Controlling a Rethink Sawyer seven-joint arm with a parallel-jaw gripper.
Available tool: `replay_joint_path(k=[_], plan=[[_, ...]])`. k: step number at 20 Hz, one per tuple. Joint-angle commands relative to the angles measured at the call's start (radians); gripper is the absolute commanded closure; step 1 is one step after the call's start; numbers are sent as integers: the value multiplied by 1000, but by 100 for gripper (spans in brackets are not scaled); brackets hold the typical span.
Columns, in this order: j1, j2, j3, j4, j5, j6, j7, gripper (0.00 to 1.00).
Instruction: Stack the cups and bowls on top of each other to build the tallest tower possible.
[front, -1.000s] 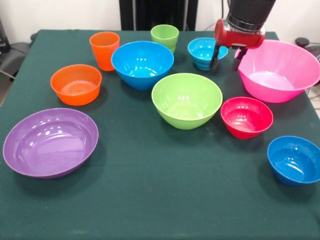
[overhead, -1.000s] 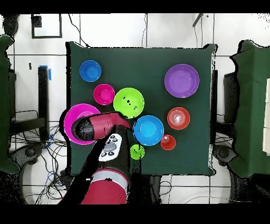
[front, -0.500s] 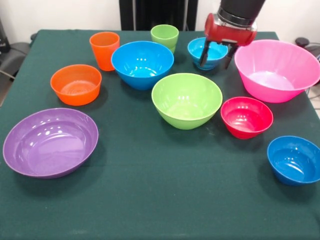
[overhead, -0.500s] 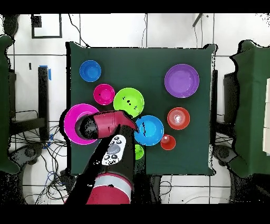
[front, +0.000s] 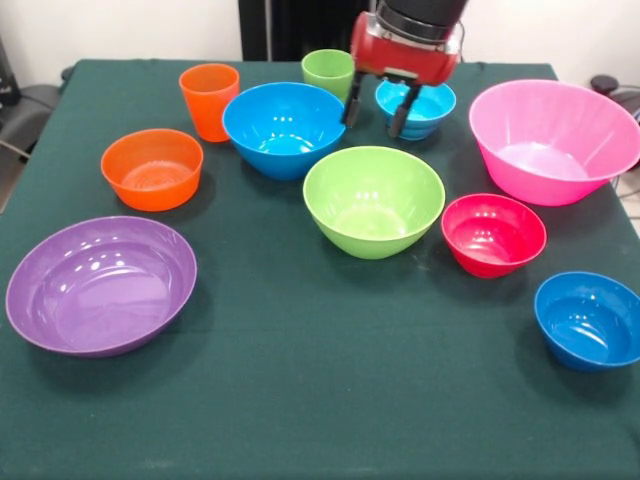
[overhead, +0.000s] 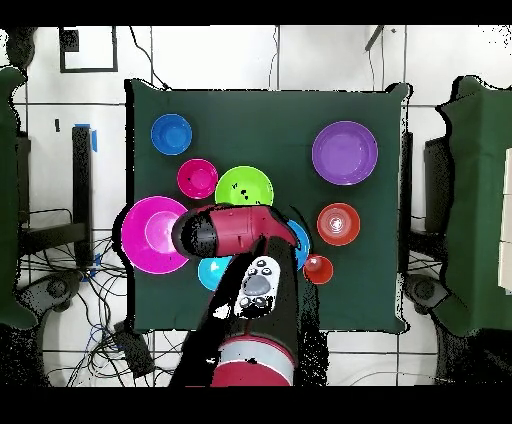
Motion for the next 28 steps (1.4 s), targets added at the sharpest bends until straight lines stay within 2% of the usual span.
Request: replay_joint_path(k=[1,6,12,24,28], plan=[[-16,-23,131,-30,-58,154,-99,0],[-38,-58,164,-3,-37,193,-101,0],[-32,-121,181,26,-11,266,-74,0],[-27,-100,213,37,-7,233,-8,0],[-9,-88,206,28,-8,229,21,0]])
